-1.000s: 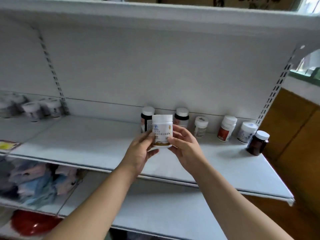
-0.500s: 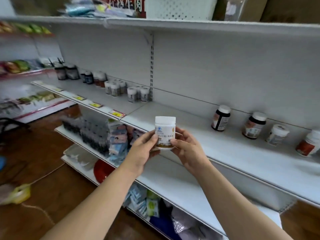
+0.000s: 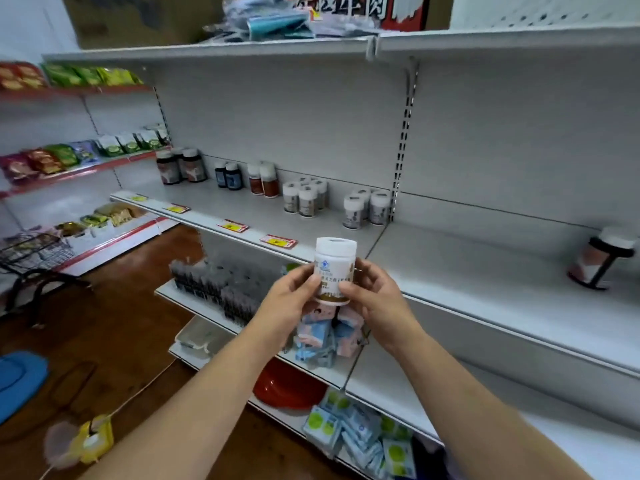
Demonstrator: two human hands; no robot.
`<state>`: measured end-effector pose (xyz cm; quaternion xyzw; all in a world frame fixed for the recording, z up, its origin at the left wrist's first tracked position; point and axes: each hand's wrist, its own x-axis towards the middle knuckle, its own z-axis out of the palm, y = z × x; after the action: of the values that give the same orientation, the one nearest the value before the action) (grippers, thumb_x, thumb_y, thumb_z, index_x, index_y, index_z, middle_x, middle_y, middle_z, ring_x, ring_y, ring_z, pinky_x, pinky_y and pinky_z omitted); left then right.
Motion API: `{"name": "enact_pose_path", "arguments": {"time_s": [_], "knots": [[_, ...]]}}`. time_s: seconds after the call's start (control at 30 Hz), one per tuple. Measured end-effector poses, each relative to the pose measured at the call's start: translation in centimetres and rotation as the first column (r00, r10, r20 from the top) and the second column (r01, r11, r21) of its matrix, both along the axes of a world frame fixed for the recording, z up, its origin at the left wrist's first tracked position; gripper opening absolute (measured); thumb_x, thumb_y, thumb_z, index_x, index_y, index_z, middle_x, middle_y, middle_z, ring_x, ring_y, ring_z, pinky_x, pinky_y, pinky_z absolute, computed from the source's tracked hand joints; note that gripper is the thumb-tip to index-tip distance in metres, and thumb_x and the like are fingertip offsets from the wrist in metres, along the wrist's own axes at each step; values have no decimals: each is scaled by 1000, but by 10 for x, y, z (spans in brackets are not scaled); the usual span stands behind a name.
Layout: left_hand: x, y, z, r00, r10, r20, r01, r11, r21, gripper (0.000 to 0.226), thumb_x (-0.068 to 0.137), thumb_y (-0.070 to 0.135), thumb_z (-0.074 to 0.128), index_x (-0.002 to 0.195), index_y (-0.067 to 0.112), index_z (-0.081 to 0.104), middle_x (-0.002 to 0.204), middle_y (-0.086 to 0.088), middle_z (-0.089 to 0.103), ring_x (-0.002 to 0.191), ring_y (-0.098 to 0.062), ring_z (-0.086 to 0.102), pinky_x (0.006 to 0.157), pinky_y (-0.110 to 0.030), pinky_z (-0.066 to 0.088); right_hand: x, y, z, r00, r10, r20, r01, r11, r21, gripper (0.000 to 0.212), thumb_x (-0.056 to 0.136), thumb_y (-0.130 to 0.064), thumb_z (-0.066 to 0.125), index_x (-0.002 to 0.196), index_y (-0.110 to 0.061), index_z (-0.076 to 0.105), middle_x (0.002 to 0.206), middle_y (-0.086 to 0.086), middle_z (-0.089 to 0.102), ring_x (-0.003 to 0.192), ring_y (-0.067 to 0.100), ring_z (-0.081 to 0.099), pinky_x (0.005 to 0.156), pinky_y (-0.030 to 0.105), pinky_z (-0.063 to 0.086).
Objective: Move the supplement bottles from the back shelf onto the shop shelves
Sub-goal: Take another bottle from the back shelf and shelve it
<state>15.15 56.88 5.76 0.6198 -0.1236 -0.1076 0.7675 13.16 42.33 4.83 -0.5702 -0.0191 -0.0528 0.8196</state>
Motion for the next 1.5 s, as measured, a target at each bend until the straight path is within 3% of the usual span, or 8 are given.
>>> {"name": "enact_pose_path", "arguments": {"time_s": [0.2, 0.37, 0.57, 0.77, 0.9, 1.07, 1.33, 1.5], "knots": [[96, 28, -14, 1000, -21, 21, 20, 999, 36, 28, 94, 9, 43, 119, 16, 54, 94, 3, 66, 80, -7, 65, 71, -20, 52, 98, 29, -15, 998, -60, -36, 56, 993, -102, 37, 77, 7, 63, 102, -20, 57, 103, 3, 67, 104, 24, 62, 93, 42, 49], [189, 37, -16, 998, -25, 49, 19, 991, 130, 26, 92, 10, 48, 116, 10, 57, 91, 3, 66, 68, 6, 64, 60, -8, 47, 186, 39, -20, 995, -93, -39, 87, 988, -130, 38, 76, 8, 64, 102, -19, 56, 103, 5, 67, 102, 23, 62, 92, 39, 51], [282, 50, -15, 996, -31, 84, 10, 971, 241, 36, 82, 7, 63, 117, 9, 57, 105, -7, 67, 89, -14, 65, 70, -14, 52, 273, 52, -14, 990, -141, -8, 134, 954, -267, 43, 73, 10, 67, 104, -19, 56, 101, -1, 66, 96, 14, 63, 81, 23, 53], [347, 56, -28, 988, -30, 152, -31, 924, 382, 38, 73, 9, 74, 105, 20, 57, 96, 0, 66, 90, -17, 63, 74, -20, 52, 333, 68, -29, 954, -295, -49, 223, 809, -543, 42, 66, -6, 79, 97, -23, 55, 98, -5, 64, 95, 14, 62, 83, 27, 48], [382, 59, -34, 976, -95, 197, -28, 841, 541, 34, 70, 25, 77, 96, 28, 55, 94, 6, 63, 87, -13, 61, 73, -21, 49, 351, 78, -41, 912, -408, -39, 291, 712, -638, 41, 73, -22, 73, 111, -25, 56, 108, -7, 65, 98, 9, 61, 82, 21, 47], [407, 62, -44, 972, -167, 166, 22, 768, 640, 39, 70, 39, 72, 105, 26, 61, 105, 6, 68, 93, -12, 63, 79, -25, 48, 364, 93, -49, 852, -522, -50, 338, 619, -709, 25, 76, -37, 66, 100, -32, 57, 101, -10, 67, 92, 6, 61, 80, 24, 44], [432, 65, -49, 942, -293, 166, 135, 779, 612, 44, 70, 29, 77, 109, 24, 57, 117, -2, 64, 105, -18, 60, 84, -24, 42, 374, 98, -57, 799, -599, -46, 389, 574, -720, 31, 74, -29, 70, 103, -23, 59, 99, -11, 64, 83, -13, 52, 62, 2, 38], [432, 59, -53, 943, -283, 177, 134, 805, 578, 43, 68, 26, 79, 102, 26, 53, 114, -3, 65, 102, -17, 60, 83, -24, 43, 369, 95, -54, 786, -618, -24, 425, 568, -705, 30, 75, -23, 73, 100, -25, 57, 90, -20, 57, 79, -14, 49, 64, -4, 36]]}}
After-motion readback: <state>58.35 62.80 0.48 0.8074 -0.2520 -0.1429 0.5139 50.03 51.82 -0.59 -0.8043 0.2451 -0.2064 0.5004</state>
